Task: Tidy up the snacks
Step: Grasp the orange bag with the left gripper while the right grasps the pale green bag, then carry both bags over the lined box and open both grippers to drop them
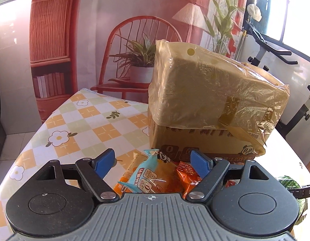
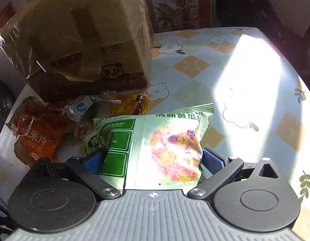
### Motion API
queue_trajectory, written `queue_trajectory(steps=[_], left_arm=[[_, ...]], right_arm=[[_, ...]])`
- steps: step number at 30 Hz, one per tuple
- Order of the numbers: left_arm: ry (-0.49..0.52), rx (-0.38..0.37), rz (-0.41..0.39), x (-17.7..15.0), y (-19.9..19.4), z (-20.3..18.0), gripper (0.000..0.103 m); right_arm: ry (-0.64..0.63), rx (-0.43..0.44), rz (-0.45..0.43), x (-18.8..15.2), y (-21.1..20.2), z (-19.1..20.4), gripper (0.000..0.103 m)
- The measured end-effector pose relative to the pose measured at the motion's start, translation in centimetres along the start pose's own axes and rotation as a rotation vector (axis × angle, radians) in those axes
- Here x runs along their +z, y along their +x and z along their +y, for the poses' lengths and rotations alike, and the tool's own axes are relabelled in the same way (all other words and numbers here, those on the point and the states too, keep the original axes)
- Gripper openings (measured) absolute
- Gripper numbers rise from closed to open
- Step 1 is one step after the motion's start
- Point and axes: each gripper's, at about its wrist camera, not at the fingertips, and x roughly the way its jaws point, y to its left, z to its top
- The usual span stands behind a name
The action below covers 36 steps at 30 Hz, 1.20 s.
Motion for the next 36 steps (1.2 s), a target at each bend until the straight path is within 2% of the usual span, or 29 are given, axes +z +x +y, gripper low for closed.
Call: queue_trajectory(steps=[1,6,12,15,17,20,22,26,30,31,32,36], left_arm=[[0.003,-0.008,0.006,-0.1,0.1,0.0,0.084],[0.046,-0.067,0.058,-1.1,0.7,-0.8,0.081],[0.097,-0.153,0.144,-3.1,1.7,-1.8,0.071],[0.161,-0.18,0.199,-3.8,2.7,-3.0,0.07],[0.18,-0.195,0.216,-4.2,3.3,-3.6,0.071],[0.182,-0.217,0.229,-4.3,4.1,-4.2,0.082],[0.195,-0.222,0.236,-4.3,4.6,-4.8,0.084],[0.189,-0.252,0.268,-4.5,5.8,-5.6,0.087],[0.232,-0.238,0.28,-5.1,6.6,-6.9,0.087],[0.238,-0.234,0.278,-5.2,6.6,-7.1,0.084],[0.232,-0.234,0.276,-5.2,6.5,-7.1,0.074],[0.185,-0.225,0.244,-4.6,5.2,-5.8,0.063]], right_arm=[[0.009,0.028,-0.003,-0.1,-0.1,0.2,0.087],[0.001,0.082,-0.043,-0.3,-0.4,2.3,0.077],[0.034,0.131,-0.098,0.0,-0.5,4.1,0.074],[0.032,0.147,-0.102,0.1,-0.2,4.8,0.074],[0.029,0.155,-0.1,0.1,0.1,5.3,0.074],[0.024,0.171,-0.101,-0.1,0.5,5.8,0.074],[0.013,0.174,-0.105,-0.1,0.6,6.1,0.074],[0.01,0.178,-0.107,-0.2,0.8,6.1,0.074],[0.017,0.183,-0.109,-0.3,0.8,6.0,0.074],[0.017,0.184,-0.111,-0.4,0.8,6.0,0.074],[0.019,0.185,-0.113,-0.5,0.8,6.0,0.074],[0.015,0.203,-0.133,-0.6,0.1,5.8,0.074]])
